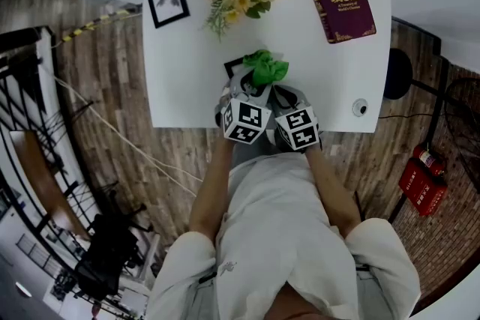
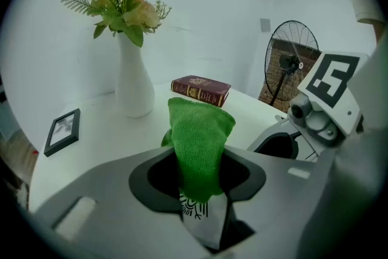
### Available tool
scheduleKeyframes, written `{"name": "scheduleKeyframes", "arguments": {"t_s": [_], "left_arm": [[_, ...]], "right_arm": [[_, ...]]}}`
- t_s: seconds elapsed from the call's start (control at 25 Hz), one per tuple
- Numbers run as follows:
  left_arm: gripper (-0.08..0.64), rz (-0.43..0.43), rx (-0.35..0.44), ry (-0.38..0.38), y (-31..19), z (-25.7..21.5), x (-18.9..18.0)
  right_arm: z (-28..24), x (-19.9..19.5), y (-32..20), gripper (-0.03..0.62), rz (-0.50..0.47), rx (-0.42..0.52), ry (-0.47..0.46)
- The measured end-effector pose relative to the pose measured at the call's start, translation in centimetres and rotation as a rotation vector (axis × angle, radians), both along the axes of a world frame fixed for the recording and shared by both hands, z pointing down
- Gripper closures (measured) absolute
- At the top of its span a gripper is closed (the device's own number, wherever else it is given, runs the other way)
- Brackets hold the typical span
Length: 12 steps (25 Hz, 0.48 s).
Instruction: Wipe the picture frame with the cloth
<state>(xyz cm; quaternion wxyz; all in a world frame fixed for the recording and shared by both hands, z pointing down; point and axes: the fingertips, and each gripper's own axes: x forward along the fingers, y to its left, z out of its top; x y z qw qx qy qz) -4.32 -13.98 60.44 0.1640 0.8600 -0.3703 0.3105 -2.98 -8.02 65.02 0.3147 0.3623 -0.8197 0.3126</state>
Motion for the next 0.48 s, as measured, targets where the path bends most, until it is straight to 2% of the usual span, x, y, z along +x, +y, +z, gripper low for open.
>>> {"name": "scheduleKeyframes", "arguments": {"t_s": [0.2, 0.48], "left_arm": [[0.394, 0.015, -0.052, -0.024, 0.4, 2.2, 0.5], [0.394, 0.021, -0.073, -0.06, 0.7, 2.8, -0.1]], "right_arm": [[0.1, 0.1, 0.1, 0.503, 0.001, 0.003, -0.007], [0.3, 0.1, 0.2, 0.503, 0.006, 0.0, -0.012]]}}
